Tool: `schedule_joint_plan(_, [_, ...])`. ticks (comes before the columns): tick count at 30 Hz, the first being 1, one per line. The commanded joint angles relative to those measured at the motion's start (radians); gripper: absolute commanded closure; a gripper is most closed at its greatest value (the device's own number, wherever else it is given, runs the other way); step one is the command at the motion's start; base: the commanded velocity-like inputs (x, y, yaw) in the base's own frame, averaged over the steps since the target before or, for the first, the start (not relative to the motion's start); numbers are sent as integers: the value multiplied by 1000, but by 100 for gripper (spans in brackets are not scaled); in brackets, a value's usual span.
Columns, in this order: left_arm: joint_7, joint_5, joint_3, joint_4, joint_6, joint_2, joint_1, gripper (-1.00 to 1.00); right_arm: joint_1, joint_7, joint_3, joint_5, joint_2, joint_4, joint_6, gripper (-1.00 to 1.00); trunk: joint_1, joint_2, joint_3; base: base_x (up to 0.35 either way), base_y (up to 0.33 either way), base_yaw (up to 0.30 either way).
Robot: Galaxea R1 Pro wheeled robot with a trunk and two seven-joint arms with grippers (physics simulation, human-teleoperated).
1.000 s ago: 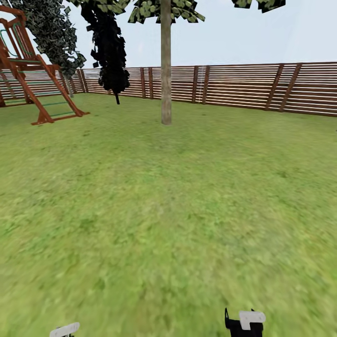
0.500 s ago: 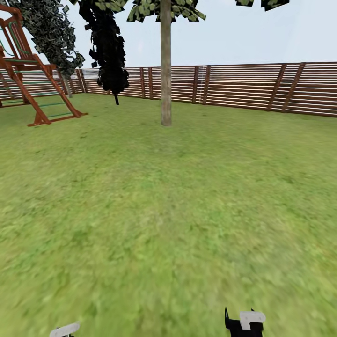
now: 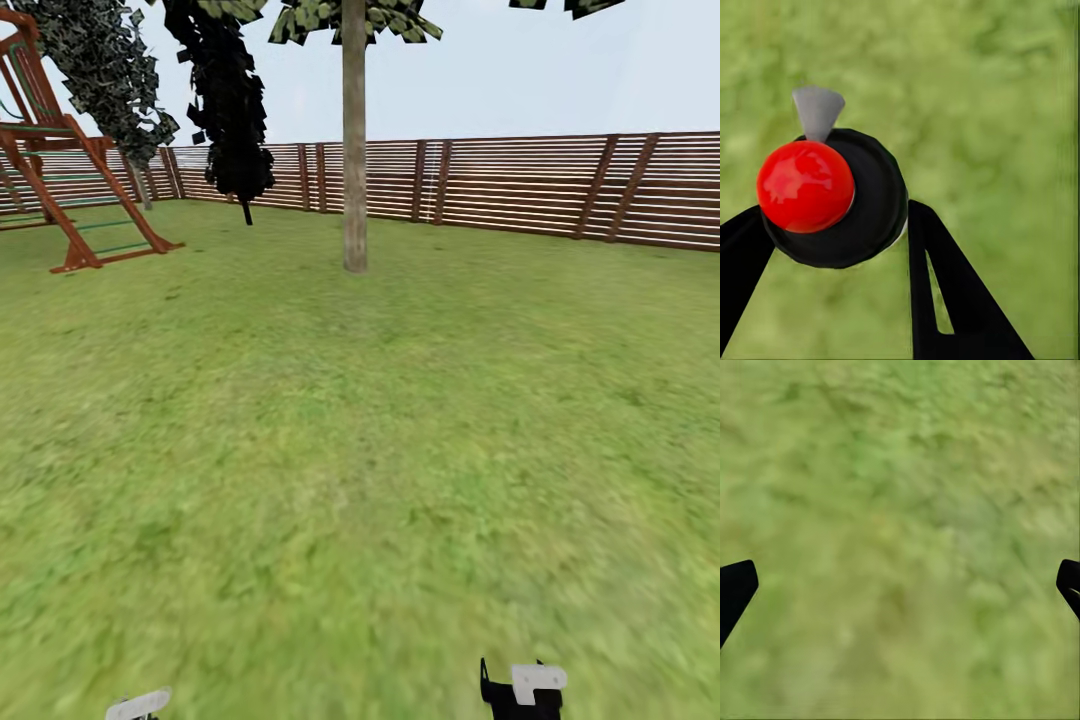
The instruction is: In the garden, pick up the pesticide atomizer on the floor and spray pesticide onto both trees until each tree trunk is fully covered.
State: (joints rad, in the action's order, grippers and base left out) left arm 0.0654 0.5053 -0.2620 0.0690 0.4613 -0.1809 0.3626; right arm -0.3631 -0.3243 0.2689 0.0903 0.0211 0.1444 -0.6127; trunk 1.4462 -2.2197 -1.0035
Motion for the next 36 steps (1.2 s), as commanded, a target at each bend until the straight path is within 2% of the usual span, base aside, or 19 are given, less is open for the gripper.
schedule_joint_plan(1, [7,2,-9,0,2,0,0,100,0,-3,9,9,0,0,-3,-100,0,0,-1,338,0,0])
schedule_joint_plan(36, [7,2,-9,1,4,0,0,100,0,-4,9,9,0,0,-2,-100,0,0,-1,338,0,0])
